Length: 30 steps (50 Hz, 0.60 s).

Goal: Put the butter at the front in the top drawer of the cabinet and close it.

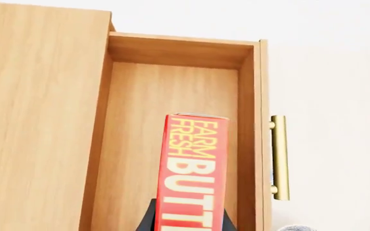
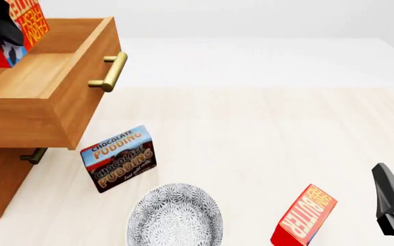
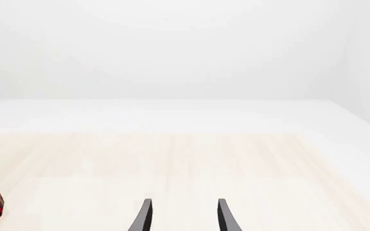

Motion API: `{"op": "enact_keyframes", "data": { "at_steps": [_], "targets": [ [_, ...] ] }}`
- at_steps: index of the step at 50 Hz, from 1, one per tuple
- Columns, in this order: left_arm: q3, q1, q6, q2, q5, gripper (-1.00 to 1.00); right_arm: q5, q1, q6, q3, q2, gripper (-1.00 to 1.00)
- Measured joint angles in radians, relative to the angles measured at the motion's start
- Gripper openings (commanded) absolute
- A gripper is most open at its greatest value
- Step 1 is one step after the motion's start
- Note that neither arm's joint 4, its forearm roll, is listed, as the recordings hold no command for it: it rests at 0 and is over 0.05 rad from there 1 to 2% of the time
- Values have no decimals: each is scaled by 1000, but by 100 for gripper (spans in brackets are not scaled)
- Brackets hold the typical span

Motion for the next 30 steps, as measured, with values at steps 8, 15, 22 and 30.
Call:
{"op": "enact_keyframes", "data": {
  "at_steps": [8, 15, 22, 30],
  "targets": [
    [-15, 2, -22, 30, 0, -100, 0, 0, 0, 0, 0, 100],
    [-6, 0, -36, 47, -15, -100, 0, 0, 0, 0, 0, 100],
    [28, -3, -48, 57, -48, -100, 0, 0, 0, 0, 0, 100],
    [82, -10, -67, 63, -98, -100, 0, 0, 0, 0, 0, 100]
  ]
}}
